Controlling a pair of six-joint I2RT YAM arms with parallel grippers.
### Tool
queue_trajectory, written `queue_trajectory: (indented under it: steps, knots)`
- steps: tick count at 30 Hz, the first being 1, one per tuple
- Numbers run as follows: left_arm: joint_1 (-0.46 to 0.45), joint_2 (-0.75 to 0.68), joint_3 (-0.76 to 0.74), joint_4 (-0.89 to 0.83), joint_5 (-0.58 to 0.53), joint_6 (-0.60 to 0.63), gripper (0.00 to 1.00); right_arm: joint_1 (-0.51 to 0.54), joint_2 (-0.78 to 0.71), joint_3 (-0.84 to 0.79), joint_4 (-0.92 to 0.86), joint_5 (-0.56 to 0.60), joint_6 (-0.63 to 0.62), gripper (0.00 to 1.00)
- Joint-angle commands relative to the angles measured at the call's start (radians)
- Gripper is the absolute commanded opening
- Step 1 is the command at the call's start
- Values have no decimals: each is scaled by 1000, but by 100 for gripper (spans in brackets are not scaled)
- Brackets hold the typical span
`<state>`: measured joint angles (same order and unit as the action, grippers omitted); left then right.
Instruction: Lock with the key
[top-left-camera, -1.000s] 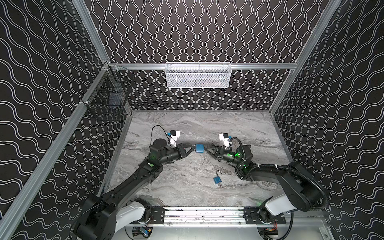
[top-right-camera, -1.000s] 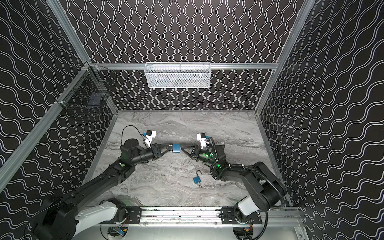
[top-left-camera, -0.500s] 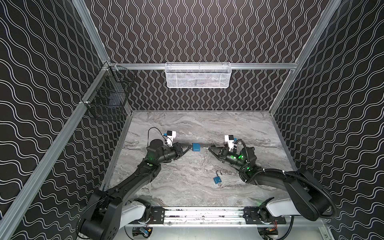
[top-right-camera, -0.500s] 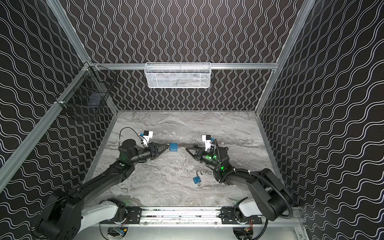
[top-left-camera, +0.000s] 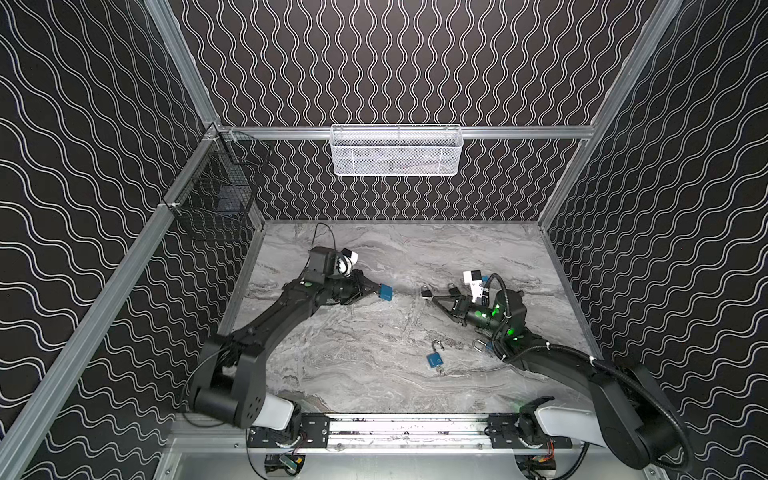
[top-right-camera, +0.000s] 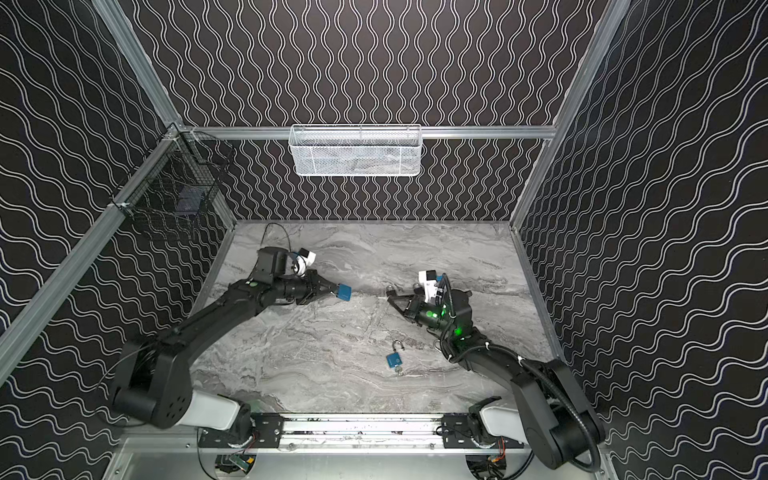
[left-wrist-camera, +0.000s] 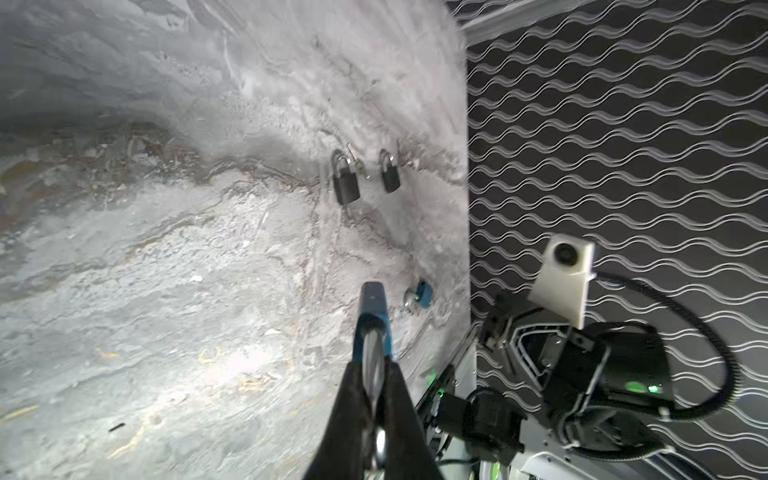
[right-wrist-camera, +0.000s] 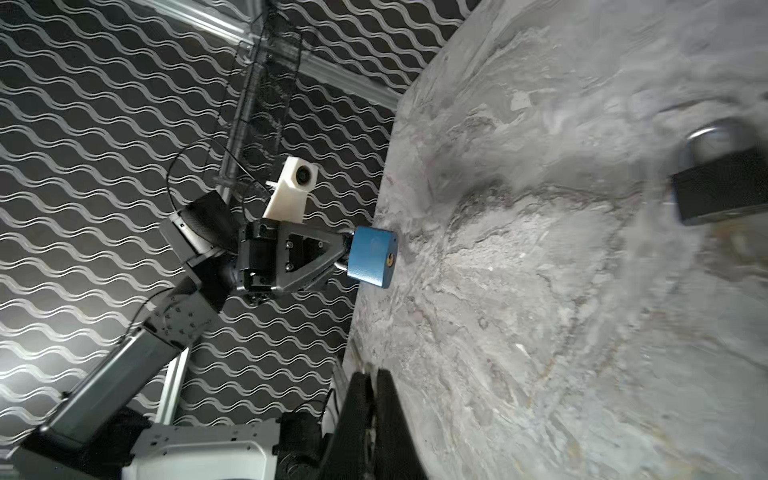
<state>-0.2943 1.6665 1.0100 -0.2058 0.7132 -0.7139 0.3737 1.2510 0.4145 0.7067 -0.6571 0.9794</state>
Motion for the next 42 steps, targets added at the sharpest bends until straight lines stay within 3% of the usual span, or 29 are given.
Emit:
queue_trajectory:
  steps: [1, 7, 13, 24, 32, 42]
  knots:
    - [1, 116, 157, -203, 44, 214, 0, -34, -28, 27, -267, -55, -171, 0]
    - [1, 363, 437, -444, 73, 415, 0, -101, -25, 25, -352, -102, -255, 0]
    - [0, 569, 682, -633, 80, 592, 0, -123, 76, 51, -341, -166, -282, 0]
    - [-3, 811, 1004, -917, 115, 868, 0, -123, 262, 131, -276, -115, -231, 0]
    - [-7, 953, 1155, -1040, 57, 942, 0, -121, 399, 196, -167, -50, -131, 0]
    - [-23, 1037, 1229, -1061, 47, 963, 0, -110, 475, 303, -200, 31, -120, 0]
